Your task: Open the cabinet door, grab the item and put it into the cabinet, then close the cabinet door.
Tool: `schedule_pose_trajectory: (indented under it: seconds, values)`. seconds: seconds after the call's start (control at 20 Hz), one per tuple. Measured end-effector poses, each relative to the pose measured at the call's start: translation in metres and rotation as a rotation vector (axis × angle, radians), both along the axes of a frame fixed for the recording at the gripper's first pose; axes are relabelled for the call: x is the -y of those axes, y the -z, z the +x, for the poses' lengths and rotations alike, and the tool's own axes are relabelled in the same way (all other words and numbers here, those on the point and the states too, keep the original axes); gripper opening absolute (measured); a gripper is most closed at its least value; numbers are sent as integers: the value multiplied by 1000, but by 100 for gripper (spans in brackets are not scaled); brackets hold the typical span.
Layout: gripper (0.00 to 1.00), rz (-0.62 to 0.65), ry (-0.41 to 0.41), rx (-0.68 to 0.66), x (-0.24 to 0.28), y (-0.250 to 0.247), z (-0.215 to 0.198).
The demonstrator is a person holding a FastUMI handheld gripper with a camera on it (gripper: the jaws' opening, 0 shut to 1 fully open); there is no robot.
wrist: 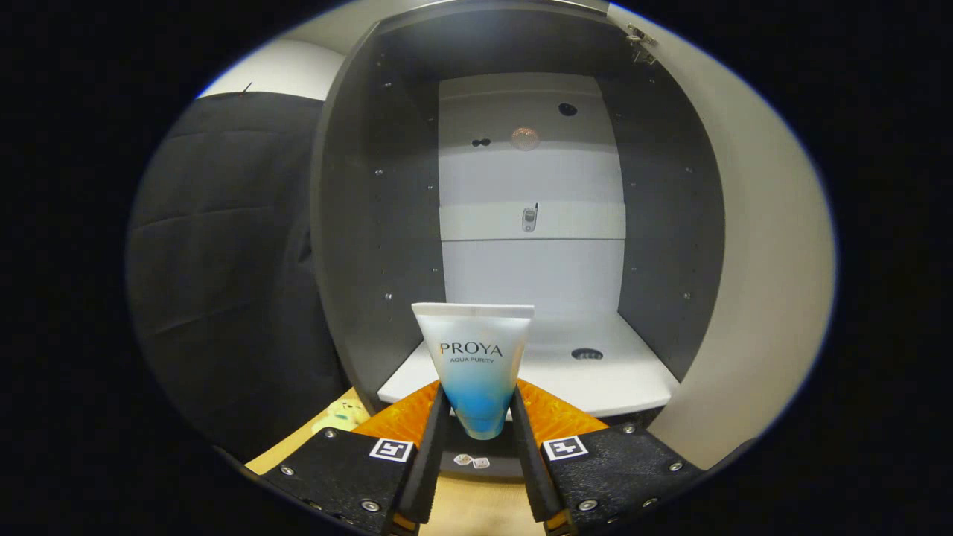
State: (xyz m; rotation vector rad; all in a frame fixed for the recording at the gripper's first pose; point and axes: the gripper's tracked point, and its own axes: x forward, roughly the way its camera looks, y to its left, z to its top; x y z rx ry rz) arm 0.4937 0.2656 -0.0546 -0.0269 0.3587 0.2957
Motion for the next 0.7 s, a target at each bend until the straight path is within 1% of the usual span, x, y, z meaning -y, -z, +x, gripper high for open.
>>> schedule_pose_trajectory:
  seconds: [0.2,0.4,0.7]
  values:
    - [49,-9,1,-31,-7,1,41]
    - [49,-53,6,-62,-13,17,74]
    - [50,-93,27,-126,-10,46,90]
